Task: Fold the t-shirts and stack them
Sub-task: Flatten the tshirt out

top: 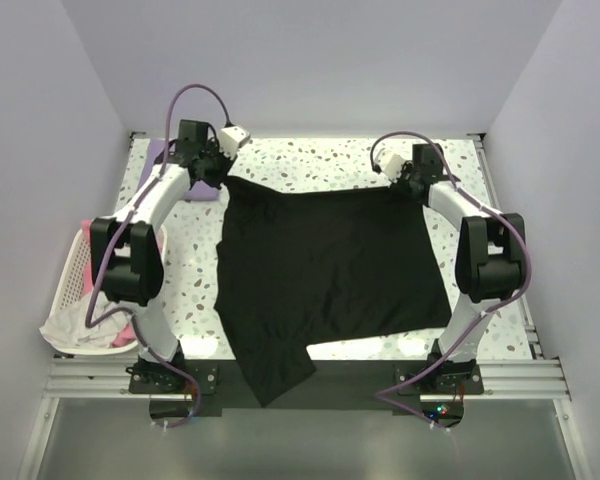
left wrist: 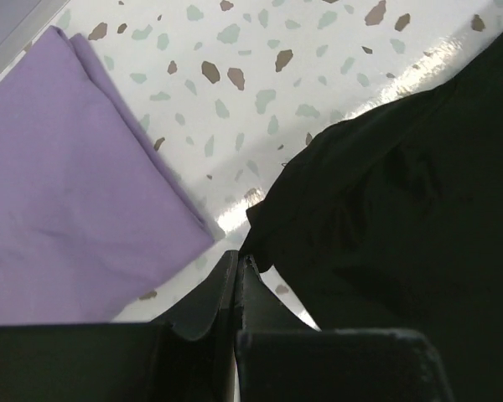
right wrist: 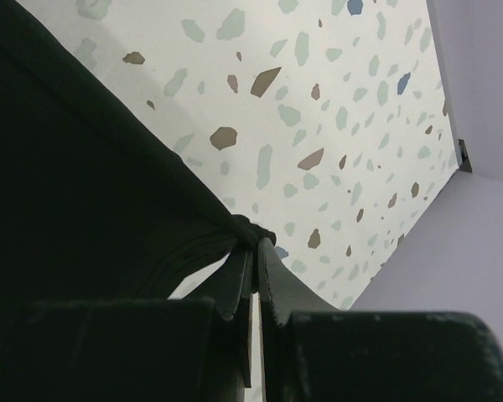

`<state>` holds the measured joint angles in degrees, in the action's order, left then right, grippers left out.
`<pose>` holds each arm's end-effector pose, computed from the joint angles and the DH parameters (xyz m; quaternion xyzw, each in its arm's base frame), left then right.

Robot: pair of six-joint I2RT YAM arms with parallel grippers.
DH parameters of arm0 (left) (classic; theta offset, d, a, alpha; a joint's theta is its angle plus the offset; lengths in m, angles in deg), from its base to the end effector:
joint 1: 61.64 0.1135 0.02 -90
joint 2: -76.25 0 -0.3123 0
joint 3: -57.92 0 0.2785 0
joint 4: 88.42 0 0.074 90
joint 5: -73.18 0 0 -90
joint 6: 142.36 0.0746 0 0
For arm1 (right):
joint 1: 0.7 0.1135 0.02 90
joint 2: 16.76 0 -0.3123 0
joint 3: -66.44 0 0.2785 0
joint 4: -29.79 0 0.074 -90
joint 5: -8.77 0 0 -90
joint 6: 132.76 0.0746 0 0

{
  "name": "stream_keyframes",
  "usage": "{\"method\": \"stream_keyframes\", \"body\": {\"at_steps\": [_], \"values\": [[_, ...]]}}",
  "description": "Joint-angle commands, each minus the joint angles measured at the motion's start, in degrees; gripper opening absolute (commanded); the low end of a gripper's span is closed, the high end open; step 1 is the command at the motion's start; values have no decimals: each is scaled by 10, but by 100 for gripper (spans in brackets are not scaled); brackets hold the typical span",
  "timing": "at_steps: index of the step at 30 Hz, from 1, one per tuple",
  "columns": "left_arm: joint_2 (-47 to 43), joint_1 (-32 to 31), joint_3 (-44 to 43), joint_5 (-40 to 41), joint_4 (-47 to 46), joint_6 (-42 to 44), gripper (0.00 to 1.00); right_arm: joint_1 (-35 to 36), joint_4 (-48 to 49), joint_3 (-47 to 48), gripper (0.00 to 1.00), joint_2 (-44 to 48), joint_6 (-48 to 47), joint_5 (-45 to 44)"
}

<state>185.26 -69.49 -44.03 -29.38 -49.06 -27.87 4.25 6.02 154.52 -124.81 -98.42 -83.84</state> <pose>0.4924 -0.0843 0.2682 0.2960 0.8752 -0.0471 0.3798 0.4843 0.0385 0.2126 -0.4562 0.7983 -0.1871 0.3459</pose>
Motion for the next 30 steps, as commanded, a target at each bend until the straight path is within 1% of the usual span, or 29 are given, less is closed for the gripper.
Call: {"method": "stream_keyframes", "body": {"at_steps": [1,5,6,10,12,16,18,23,30], "values": [[-98,-4,38,11,24,-4,0,-9,-32,14,0,53,-16,59],[-125,-8,45,10,53,-14,0,-9,-54,12,0,79,-15,80],[-143,-7,49,14,53,-18,0,-10,-55,10,0,94,-13,80],[-197,-8,85,27,6,-28,0,-16,-56,0,0,133,-10,83],[-199,-8,83,36,8,-33,0,-17,-56,-4,0,144,-12,82],[-191,-8,66,25,49,-58,0,-16,-62,-1,0,157,-13,80],[-203,-9,81,10,51,-66,0,-18,-76,4,0,156,-16,83],[-231,-22,118,5,103,-80,0,-17,-85,-7,0,156,-41,81],[-292,-46,161,-10,191,-58,0,-21,-77,-47,0,169,-69,83]]}}
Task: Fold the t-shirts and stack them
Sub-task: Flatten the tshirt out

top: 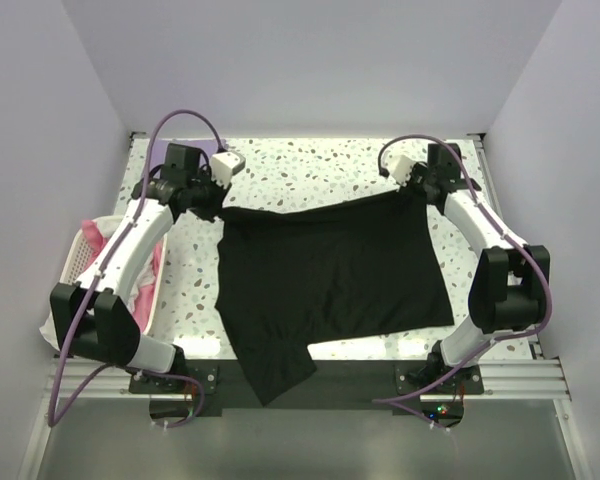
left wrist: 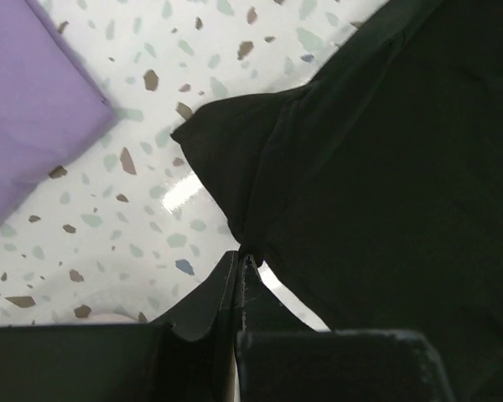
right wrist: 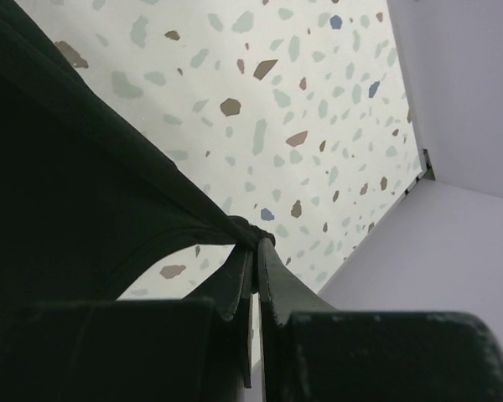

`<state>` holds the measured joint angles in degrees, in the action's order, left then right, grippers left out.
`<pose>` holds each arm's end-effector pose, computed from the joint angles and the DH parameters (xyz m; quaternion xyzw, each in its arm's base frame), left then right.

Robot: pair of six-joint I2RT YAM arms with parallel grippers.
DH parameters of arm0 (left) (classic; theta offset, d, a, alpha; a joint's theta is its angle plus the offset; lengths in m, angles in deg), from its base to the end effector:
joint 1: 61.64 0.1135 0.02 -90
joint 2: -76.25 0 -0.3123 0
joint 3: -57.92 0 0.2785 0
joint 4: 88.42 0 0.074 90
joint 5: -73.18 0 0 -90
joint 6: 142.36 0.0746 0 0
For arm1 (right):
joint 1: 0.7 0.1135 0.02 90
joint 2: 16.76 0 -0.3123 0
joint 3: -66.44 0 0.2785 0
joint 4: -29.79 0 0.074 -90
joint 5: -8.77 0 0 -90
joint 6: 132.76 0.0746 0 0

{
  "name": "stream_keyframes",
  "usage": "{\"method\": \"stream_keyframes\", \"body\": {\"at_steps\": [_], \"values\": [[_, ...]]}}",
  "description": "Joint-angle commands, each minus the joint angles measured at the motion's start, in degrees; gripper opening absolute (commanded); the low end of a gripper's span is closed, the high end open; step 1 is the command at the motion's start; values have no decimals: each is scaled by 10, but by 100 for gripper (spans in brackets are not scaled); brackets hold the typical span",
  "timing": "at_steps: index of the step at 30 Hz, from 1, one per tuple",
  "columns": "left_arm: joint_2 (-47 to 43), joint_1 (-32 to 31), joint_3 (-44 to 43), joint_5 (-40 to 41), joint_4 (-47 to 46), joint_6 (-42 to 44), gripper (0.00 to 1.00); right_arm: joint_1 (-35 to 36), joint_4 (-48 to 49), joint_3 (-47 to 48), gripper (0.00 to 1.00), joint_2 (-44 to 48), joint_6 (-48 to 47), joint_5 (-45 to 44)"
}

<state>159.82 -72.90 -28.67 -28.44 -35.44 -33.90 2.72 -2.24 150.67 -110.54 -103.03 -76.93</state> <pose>0.3479 -0.0846 0.3259 0.2732 0.8946 -0.0735 0.3459 0.4251 0.0310 0.2804 -0.4939 0.7661 -0.1650 0.3767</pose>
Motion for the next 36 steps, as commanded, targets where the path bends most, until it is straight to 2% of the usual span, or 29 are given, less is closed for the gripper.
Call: {"method": "stream_keyframes", "body": {"at_steps": [1,8,15,18,21,22,24,25,26,27,28,30,32,33,34,35,36], "values": [[-41,-16,13,-24,65,9,0,-8,3,-15,0,28,-25,16],[-79,-89,80,-10,107,15,0,-28,10,-50,0,33,-54,22],[-84,-109,124,6,116,12,0,-32,13,-85,0,33,-71,25],[-84,-105,106,27,94,1,0,-32,3,-75,0,33,-56,25],[-62,-63,32,41,55,-1,0,-33,1,-25,0,30,-17,15],[-47,-19,-40,35,47,-4,0,-32,-12,23,0,26,15,12],[23,28,-133,20,40,-29,0,-33,-30,85,0,12,53,11],[51,63,-238,4,41,-40,0,-32,-51,147,0,9,86,17],[102,76,-292,-7,42,-53,0,-32,-59,176,0,7,102,18],[125,84,-340,-19,42,-69,0,-32,-64,225,0,6,119,17],[144,86,-425,-32,42,-74,0,-33,-72,248,0,7,146,19],[182,85,-511,-50,36,-85,0,-32,-75,303,0,13,175,14],[173,86,-528,-51,19,-98,0,-32,-91,332,0,23,200,10],[156,86,-505,-49,-7,-102,0,-32,-94,344,0,32,205,10],[133,86,-477,-45,-26,-103,0,-32,-97,343,0,59,209,10],[70,86,-439,-42,-51,-102,0,-32,-99,340,0,76,208,11],[30,86,-354,-40,-108,-99,0,-32,-101,327,0,95,208,18]]}}
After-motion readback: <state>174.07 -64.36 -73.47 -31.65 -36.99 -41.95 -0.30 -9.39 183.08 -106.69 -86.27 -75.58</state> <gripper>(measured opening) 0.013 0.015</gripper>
